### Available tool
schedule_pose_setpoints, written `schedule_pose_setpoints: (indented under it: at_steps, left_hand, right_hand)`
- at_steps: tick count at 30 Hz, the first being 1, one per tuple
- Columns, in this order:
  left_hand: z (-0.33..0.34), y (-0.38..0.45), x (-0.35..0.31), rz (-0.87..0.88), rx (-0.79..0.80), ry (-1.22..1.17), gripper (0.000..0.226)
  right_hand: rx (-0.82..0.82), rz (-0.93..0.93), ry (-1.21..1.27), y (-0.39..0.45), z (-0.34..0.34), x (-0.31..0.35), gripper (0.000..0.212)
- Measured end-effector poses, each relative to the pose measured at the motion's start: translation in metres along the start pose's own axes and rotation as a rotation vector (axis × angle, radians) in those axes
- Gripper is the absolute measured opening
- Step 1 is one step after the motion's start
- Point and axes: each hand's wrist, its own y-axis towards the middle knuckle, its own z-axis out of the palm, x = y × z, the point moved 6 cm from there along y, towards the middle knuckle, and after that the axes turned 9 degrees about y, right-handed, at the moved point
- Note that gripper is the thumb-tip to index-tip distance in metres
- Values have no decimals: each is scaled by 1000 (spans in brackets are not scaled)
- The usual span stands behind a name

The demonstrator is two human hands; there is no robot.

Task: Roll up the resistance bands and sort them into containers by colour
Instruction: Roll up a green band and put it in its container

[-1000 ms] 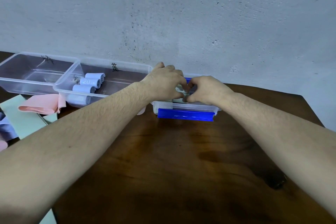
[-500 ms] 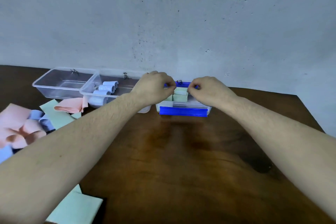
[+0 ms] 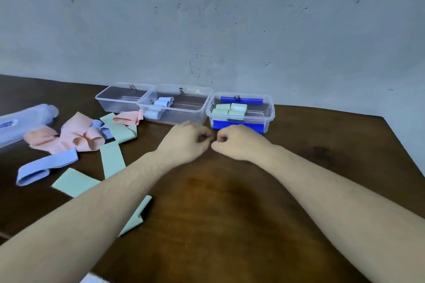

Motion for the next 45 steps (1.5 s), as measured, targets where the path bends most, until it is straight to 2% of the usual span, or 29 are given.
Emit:
schedule_pose_setpoints:
  at_steps: [5,11,13,17,22,25,29,31,35,37,40,45]
  left_hand:
    - [-1,-45,16,-57,57,63,14]
    - [-4,-81,48,-101,144,71,16]
    - [-7,-91,63,-113,156,63,16]
    - [-14,-109,102,-162,188,29,16]
    - [-12,-130,154,-149,320,40,22]
    - [-6,-144,171,-65,385,-60,24]
    - [-5,-159,182,71,496,16,51]
    - [-7,-161,189,88,494,55,56]
    - [-6,-156,194,61,483,-25,51]
    - [-4,-154,192,35,500,-97,39]
    - [-5,-153,189,-4,503,-192,29]
    - [-17,-142,173,-5,453,-183,18]
  right_hand:
    - [72,-58,10,-17,26,25,37]
    - [87,-50,-56,-14,54,49,38]
    - [99,-56,-69,-7,66,58,34]
    - [137,-45,-13,9,90,77,10]
    - [236,3,3,29,132,107,20]
    - [325,-8,-12,35,158,123,25]
    - [342,-36,-7,41,180,137,37]
    - [354,-24,-7,41,185,140,46]
    - [362,6,-16,40,190,145,54]
    - [373,23,-41,37,191,146,52]
    - [348,32,-42,33,191,144,37]
    - [293,-16,89,22,173,144,16]
